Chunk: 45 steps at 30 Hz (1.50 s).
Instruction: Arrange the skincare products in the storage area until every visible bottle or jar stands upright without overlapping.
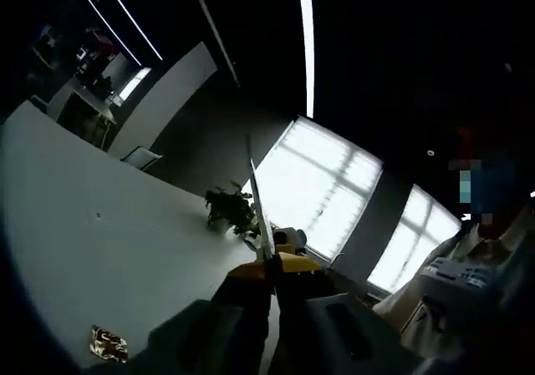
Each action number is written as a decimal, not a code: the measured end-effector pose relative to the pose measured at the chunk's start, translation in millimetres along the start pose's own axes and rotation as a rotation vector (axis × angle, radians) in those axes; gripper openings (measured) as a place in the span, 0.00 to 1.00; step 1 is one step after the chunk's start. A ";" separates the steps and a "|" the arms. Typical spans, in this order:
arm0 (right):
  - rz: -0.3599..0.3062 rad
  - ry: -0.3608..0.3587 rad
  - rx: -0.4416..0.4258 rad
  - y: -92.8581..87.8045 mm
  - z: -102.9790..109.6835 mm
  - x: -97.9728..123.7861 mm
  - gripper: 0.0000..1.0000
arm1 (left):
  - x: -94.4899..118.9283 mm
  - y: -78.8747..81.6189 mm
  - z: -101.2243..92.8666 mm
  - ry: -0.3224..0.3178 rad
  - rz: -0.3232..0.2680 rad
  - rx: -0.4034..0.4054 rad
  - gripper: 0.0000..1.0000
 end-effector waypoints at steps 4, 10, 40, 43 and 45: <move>0.032 -0.007 0.034 -11.1 9.8 -4.3 0.02 | 14.1 -7.6 -7.7 0.028 -0.016 0.031 0.00; 0.113 -0.091 0.194 -23.9 20.5 -7.8 0.09 | 30.2 -18.5 -17.3 0.059 -0.036 0.061 0.00; 0.674 -0.260 0.959 -115.6 26.3 -17.0 0.38 | 100.7 -87.8 30.0 0.401 0.071 0.349 0.00; 0.711 -0.253 1.007 -126.9 24.4 -22.3 0.39 | 99.5 -87.3 36.4 0.408 0.030 0.418 0.00; 0.736 -0.258 1.060 -134.1 22.6 -27.2 0.40 | 97.7 -86.2 41.5 0.402 -0.009 0.481 0.00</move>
Point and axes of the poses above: the point that each gripper's makers call its tool centre point, and the gripper's own axes: x roughly backward along the fingers, z roughly to its left, y roughly out of its top, the point moved 10 cm from there along x, roughly backward along the fingers, and after that the axes turned 6 degrees about -z, right-handed, at the moved point
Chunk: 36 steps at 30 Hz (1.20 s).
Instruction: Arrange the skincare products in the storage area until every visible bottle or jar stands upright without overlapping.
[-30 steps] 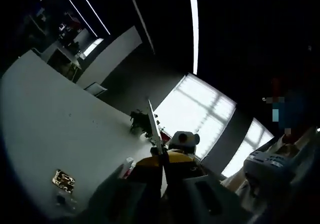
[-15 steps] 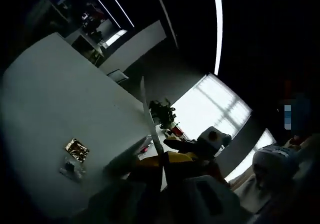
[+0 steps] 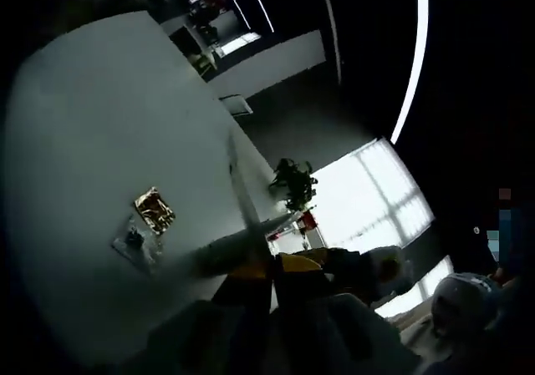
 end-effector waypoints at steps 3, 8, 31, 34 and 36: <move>0.043 -0.012 0.125 -0.7 4.5 -8.4 0.40 | -4.3 2.4 3.1 -0.010 -0.011 0.062 0.00; 0.087 -0.079 0.355 0.2 5.0 -15.5 0.34 | -9.3 -0.2 5.5 -0.025 -0.020 0.188 0.00; 0.127 -0.165 0.641 2.9 -4.7 -16.2 0.01 | -13.0 -23.3 8.4 -0.007 -0.077 0.308 0.05; 0.131 -0.151 0.582 -2.9 -4.6 -14.3 0.01 | -12.7 -24.3 7.3 0.030 -0.071 0.224 0.10; 0.136 -0.145 0.563 -6.0 -4.9 -13.3 0.01 | -9.0 -20.8 10.3 0.068 -0.045 0.129 0.11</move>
Point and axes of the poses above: the point that each gripper's makers call its tool centre point, and the gripper's own axes: x roughly backward along the fingers, z roughly to its left, y roughly out of its top, the point moved 10 cm from there along x, roughly backward along the fingers, and after that the axes turned 6 degrees about -z, right-handed, at the moved point
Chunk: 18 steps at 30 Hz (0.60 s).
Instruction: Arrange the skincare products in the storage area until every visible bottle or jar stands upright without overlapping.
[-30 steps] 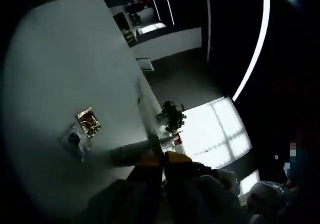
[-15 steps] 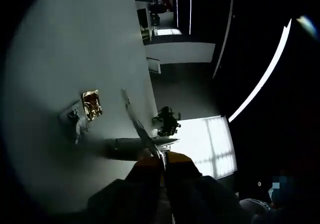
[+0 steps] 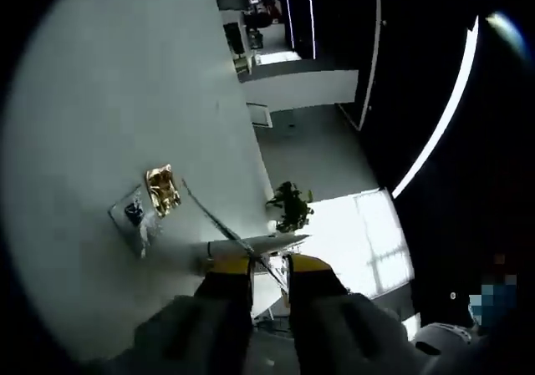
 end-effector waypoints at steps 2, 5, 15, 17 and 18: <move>0.005 0.011 -0.025 -1.9 2.0 0.4 0.01 | 2.2 2.4 1.3 0.031 0.018 -0.097 0.12; 0.011 0.030 -0.041 -3.8 6.1 1.2 0.01 | 5.7 11.2 4.8 0.078 0.017 -0.267 0.16; 0.030 0.105 -0.082 -8.7 16.9 3.2 0.01 | 18.1 30.6 2.5 0.198 0.133 -0.655 0.13; 0.039 0.114 -0.090 -11.8 19.3 2.4 0.01 | 18.8 31.3 -6.5 0.198 0.175 -0.758 0.12; 0.041 0.124 -0.103 -13.2 20.3 1.5 0.01 | 19.3 30.2 -12.8 0.209 0.215 -0.813 0.12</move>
Point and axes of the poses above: the point that each gripper's makers call its tool centre point, and the gripper's own axes: x roughly backward along the fingers, z roughly to its left, y roughly out of its top, the point moved 10 cm from there along x, roughly backward along the fingers, and after that the axes turned 6 degrees about -z, right-handed, at the moved point
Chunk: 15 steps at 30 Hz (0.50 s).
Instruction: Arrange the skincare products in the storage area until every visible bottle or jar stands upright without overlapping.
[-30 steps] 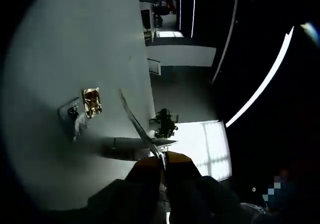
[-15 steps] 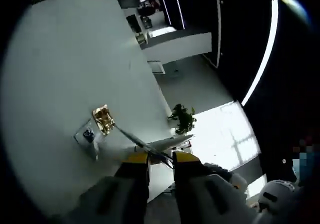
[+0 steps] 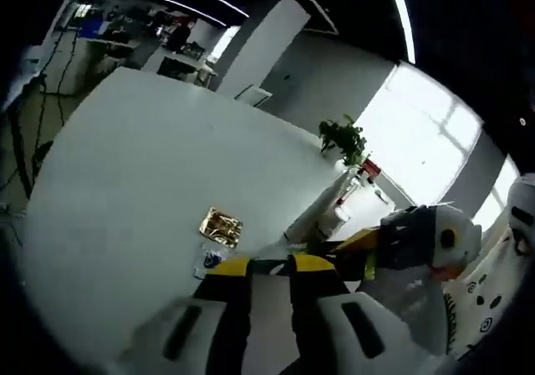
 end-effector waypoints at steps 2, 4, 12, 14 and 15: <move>0.008 0.013 -0.019 -1.9 -0.1 -1.1 0.01 | 2.7 6.8 -8.4 0.014 0.070 -0.171 0.13; 0.015 0.017 -0.028 -2.6 -0.2 -2.0 0.01 | 3.6 11.7 -16.0 0.029 0.115 -0.304 0.14; 0.046 0.065 -0.078 -6.0 -5.3 -4.9 0.01 | -4.5 13.9 -61.7 -0.018 0.318 -0.761 0.24; 0.058 0.081 -0.082 -4.0 -7.4 -4.8 0.01 | -7.9 11.6 -67.4 -0.034 0.332 -0.757 0.25; 0.058 0.088 -0.088 -2.0 -9.1 -4.3 0.01 | -11.7 11.3 -70.8 -0.048 0.325 -0.805 0.25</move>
Point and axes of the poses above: the point that each gripper's makers call its tool centre point, and the gripper's own axes: x roughly backward along the fingers, z roughly to its left, y roughly out of its top, the point moved 10 cm from there along x, roughly backward along the fingers, and after that the axes turned 6 degrees about -z, right-handed, at the moved point
